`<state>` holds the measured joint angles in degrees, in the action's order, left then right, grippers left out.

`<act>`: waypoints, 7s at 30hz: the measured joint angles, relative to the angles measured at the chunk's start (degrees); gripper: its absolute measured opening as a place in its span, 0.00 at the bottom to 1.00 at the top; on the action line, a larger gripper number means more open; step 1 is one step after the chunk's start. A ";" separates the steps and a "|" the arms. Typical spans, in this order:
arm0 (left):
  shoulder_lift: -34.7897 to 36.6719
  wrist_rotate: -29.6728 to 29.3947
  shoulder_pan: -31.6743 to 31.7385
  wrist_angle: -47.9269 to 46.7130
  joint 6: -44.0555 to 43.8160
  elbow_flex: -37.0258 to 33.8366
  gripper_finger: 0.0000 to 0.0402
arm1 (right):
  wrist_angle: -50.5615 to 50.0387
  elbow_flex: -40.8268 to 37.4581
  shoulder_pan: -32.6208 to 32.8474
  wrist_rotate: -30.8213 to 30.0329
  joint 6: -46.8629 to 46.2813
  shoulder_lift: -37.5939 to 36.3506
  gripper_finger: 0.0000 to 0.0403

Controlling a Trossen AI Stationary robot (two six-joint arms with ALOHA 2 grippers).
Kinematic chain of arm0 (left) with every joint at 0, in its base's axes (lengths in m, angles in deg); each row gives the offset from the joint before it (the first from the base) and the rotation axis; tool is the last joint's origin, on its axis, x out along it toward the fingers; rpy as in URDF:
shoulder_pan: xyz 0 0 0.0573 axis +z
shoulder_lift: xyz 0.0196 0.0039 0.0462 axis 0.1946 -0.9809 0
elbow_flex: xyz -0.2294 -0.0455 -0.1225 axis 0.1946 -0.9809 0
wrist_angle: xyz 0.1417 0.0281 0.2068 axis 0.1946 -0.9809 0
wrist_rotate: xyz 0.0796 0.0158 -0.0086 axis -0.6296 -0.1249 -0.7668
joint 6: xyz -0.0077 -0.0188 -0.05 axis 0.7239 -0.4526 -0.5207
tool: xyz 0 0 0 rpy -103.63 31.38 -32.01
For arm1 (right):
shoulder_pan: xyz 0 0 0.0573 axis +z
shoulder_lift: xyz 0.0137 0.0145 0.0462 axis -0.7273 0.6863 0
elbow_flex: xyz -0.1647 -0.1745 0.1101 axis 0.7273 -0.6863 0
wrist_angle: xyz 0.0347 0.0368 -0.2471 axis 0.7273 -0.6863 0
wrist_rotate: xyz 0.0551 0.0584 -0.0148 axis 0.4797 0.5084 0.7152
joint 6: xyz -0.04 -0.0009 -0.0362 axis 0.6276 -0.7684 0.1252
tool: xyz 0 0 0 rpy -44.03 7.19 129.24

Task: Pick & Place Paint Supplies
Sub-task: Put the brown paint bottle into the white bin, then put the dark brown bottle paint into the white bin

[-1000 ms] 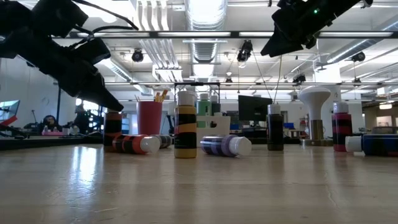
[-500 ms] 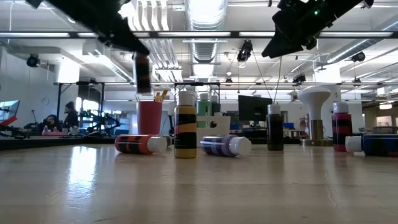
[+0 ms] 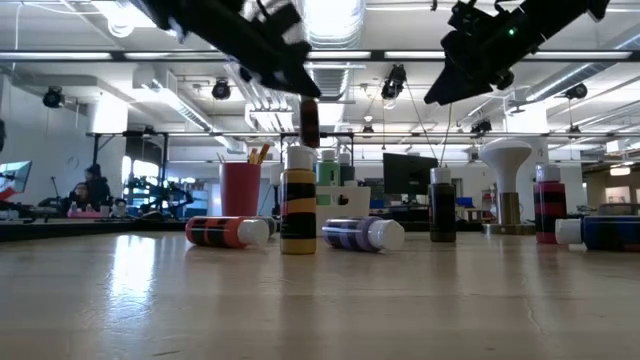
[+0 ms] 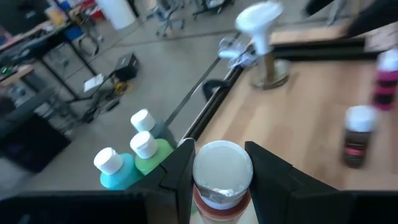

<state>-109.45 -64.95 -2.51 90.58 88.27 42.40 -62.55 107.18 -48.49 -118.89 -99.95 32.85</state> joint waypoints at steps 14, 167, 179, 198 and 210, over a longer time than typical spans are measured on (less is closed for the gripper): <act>-15.47 1.14 8.96 1.65 -4.35 6.47 0.30 | 0.03 -0.64 0.02 0.01 -0.02 0.00 0.67; 28.71 -6.52 -17.45 -5.05 -27.10 -28.37 0.59 | 0.93 -3.26 2.69 16.76 -13.84 13.91 0.70; 28.71 -6.50 -17.45 -5.24 -27.23 -28.37 0.59 | -0.19 -3.46 2.69 12.54 -15.10 12.53 0.66; 28.71 -6.50 -17.45 -5.28 -27.21 -28.37 0.59 | -6.56 -3.48 2.69 14.24 -11.37 12.24 0.71; 28.71 -6.50 -17.45 -5.30 -27.06 -28.37 0.59 | -1.07 -5.77 2.49 13.63 -10.03 12.35 0.72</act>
<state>-80.74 -71.45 -19.95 85.27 61.21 14.04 -63.62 101.41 -46.00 -105.26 -109.98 45.20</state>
